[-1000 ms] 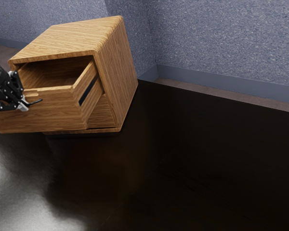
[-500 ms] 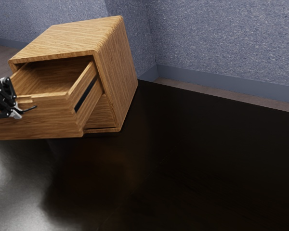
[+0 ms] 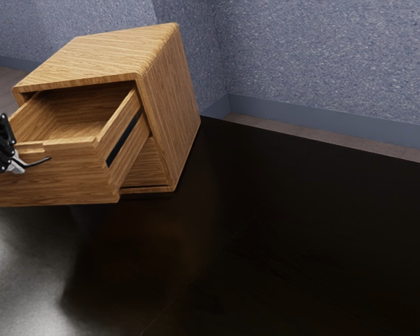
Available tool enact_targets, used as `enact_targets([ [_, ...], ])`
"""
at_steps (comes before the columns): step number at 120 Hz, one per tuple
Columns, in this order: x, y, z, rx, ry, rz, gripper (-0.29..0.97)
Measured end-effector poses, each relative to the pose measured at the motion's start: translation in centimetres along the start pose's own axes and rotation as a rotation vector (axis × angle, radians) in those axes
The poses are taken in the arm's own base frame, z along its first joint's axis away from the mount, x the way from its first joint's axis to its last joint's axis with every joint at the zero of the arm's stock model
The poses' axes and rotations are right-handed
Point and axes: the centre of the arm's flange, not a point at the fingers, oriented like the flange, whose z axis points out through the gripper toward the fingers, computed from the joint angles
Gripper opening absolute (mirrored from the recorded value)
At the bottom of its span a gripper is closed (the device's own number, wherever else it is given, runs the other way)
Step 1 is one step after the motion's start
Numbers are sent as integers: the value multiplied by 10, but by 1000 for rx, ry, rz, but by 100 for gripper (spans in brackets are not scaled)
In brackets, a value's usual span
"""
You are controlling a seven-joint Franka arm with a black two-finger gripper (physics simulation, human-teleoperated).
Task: Pull the drawer handle with one arm to open the drawer
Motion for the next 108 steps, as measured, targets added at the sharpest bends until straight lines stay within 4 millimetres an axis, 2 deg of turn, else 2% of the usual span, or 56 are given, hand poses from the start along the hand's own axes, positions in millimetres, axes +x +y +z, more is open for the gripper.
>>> enact_targets([
  [18, 0, -2, -3, -5, -1, 1, -11],
  [38, 0, -4, -8, -16, -2, 3, -4],
  [62, -4, -7, -12, -23, -2, 15, 13],
  [76, -6, -5, -15, -28, -4, 20, 32],
  [88, -12, 19, -43, -42, -5, 31, 45],
  [99, -17, 59, -69, -13, 12, 32, 53],
  [108, -27, 79, -71, 44, 23, 43, 58],
])
